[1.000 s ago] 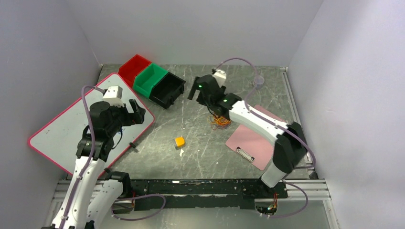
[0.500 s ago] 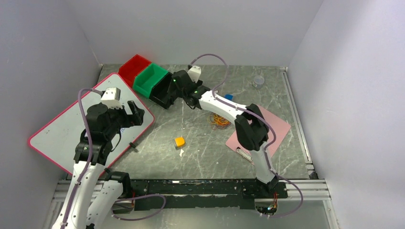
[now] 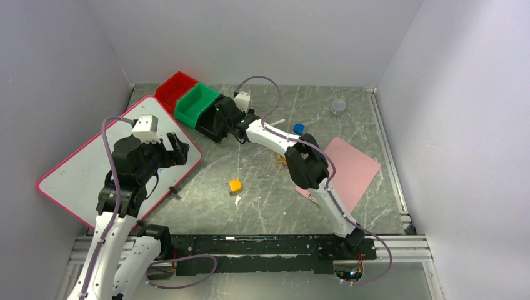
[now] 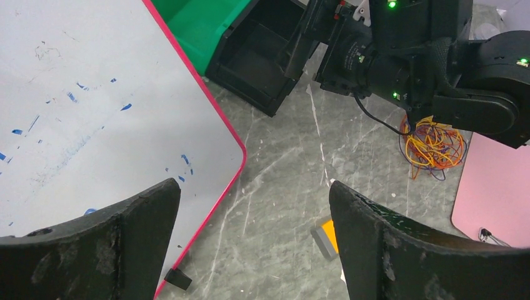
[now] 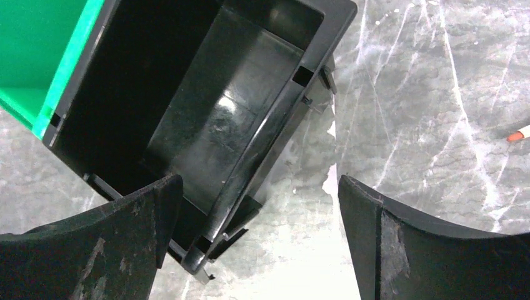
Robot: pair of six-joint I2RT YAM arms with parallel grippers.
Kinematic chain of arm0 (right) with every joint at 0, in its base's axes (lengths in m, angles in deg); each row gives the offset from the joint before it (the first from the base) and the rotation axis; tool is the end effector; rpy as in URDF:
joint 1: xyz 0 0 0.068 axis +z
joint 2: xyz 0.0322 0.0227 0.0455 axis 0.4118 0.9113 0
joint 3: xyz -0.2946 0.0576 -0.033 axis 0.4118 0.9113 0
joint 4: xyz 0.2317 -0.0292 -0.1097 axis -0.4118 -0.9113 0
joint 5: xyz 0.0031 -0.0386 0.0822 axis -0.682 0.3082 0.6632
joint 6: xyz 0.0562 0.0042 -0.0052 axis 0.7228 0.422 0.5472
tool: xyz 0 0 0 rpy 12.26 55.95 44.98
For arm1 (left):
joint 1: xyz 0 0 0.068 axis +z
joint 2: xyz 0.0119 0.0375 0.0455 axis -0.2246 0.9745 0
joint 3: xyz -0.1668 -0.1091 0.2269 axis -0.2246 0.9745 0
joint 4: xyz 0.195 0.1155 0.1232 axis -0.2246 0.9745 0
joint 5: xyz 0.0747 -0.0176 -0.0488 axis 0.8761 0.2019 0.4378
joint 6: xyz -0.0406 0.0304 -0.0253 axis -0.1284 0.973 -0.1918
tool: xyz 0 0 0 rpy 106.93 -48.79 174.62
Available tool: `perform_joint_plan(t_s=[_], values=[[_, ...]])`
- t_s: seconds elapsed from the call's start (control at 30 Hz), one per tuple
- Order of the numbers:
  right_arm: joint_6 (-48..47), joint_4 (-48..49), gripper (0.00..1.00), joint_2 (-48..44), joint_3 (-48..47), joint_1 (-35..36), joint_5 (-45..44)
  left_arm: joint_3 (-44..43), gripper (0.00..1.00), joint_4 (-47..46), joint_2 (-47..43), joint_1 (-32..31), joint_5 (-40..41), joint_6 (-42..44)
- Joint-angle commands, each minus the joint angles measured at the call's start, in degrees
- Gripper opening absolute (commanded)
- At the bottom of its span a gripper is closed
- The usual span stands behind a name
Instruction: Untangle the cables
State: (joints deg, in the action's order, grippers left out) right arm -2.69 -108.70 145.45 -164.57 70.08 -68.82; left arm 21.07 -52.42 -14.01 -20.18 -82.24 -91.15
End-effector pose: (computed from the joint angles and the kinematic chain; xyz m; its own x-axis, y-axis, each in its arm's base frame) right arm 0.4108 0.3973 0.2038 -0.6195 0.2451 -0.7457 0.0092 0.9522 0.3053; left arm 0.1193 -0.0184 0.3478 -0.3578 -0.2083 -0.9103 0.1131 0.9580 -0.2636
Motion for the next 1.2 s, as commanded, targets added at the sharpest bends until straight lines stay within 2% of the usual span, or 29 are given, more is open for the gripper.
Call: perform_joint_plan(t_s=[0.0, 0.23, 0.5, 0.73, 1.17], values=[[-2.4, -2.5, 0.97, 0.8, -1.7, -0.2, -0.9, -0.2, 0.93, 0.5, 0.0, -0.6, 0.0, -0.4], [-7.4, -6.3, 0.91, -0.3, 0.2, -2.1, 2.0, 0.0, 0.93, 0.2, 0.7, -0.7, -0.4, -0.5], [-14.3, -2.8, 0.87, -8.0, 13.5, -6.4, 5.7, -0.2, 0.91, 0.2, 1.7, -0.7, -1.1, -0.2], [-21.4, -1.5, 0.86, -13.0, 19.8, -11.7, 7.3, -0.2, 0.90, 0.2, 1.4, -0.7, -1.2, -0.2], [-31.5, -4.1, 0.88, -12.9, 20.1, -19.3, 9.3, -0.2, 0.88, 0.3, 1.7, -1.3, -1.0, -0.3]])
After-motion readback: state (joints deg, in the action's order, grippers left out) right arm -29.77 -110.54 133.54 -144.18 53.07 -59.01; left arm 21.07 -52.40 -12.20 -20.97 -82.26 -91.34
